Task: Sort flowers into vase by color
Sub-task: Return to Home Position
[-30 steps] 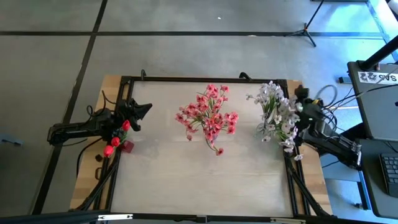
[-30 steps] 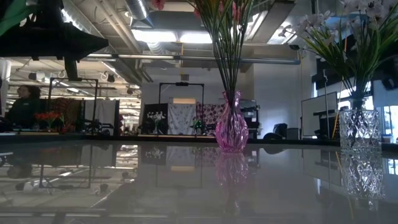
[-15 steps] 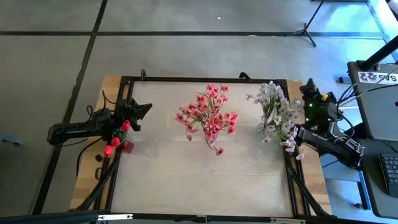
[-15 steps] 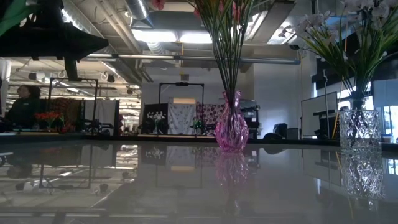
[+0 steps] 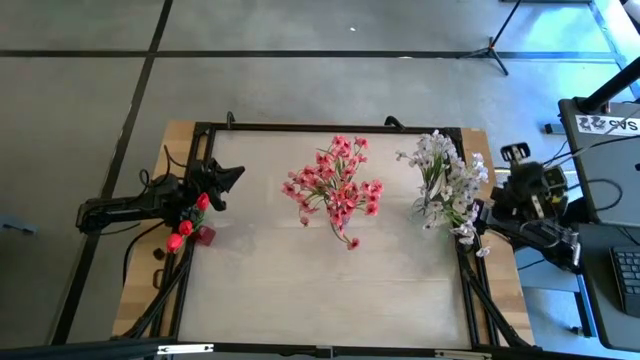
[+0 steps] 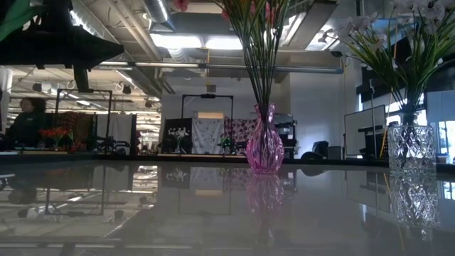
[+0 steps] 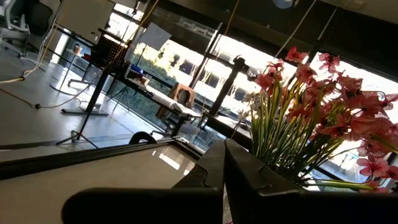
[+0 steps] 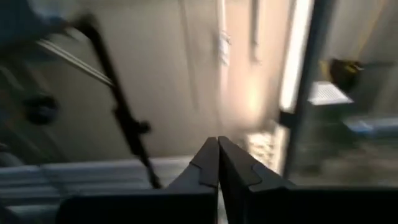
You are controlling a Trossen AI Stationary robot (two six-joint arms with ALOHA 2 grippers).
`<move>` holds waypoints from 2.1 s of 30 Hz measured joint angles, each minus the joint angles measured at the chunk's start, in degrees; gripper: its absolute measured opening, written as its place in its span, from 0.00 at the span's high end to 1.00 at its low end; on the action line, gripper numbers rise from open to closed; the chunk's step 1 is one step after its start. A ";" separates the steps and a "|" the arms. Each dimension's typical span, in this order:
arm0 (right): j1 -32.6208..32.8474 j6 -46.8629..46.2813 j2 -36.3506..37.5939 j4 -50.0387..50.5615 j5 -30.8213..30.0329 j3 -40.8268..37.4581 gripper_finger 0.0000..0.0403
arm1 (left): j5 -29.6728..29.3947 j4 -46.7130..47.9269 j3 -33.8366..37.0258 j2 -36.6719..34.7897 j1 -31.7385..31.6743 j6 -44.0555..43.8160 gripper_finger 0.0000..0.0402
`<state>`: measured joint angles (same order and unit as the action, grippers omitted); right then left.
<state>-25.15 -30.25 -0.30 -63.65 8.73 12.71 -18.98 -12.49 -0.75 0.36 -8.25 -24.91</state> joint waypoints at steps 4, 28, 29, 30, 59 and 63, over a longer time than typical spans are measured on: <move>0.00 -7.70 0.02 -13.35 5.49 -5.99 0.99 | 0.00 -0.01 0.00 0.00 0.01 0.00 1.00; 0.00 -66.05 0.04 -26.24 40.94 -11.85 0.99 | 0.11 0.00 0.00 0.00 0.02 0.00 1.00; 0.07 -63.29 0.04 -26.29 41.50 -11.85 0.99 | 0.11 0.00 0.00 0.00 0.01 -0.01 1.00; 0.05 -61.54 0.04 -26.43 42.77 -11.85 0.99 | 0.12 0.00 0.00 0.00 0.01 -0.01 1.00; 0.05 -31.65 0.04 -26.52 28.81 0.78 0.99 | 0.20 0.00 0.00 0.00 0.02 0.00 1.00; 0.05 -21.03 0.04 -26.42 20.34 -1.02 0.99 | 0.17 0.00 0.00 0.00 0.00 -0.02 1.00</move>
<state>-25.10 -51.28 -0.25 -90.07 29.07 11.70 -18.81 -12.49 -0.75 0.36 -8.25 -24.93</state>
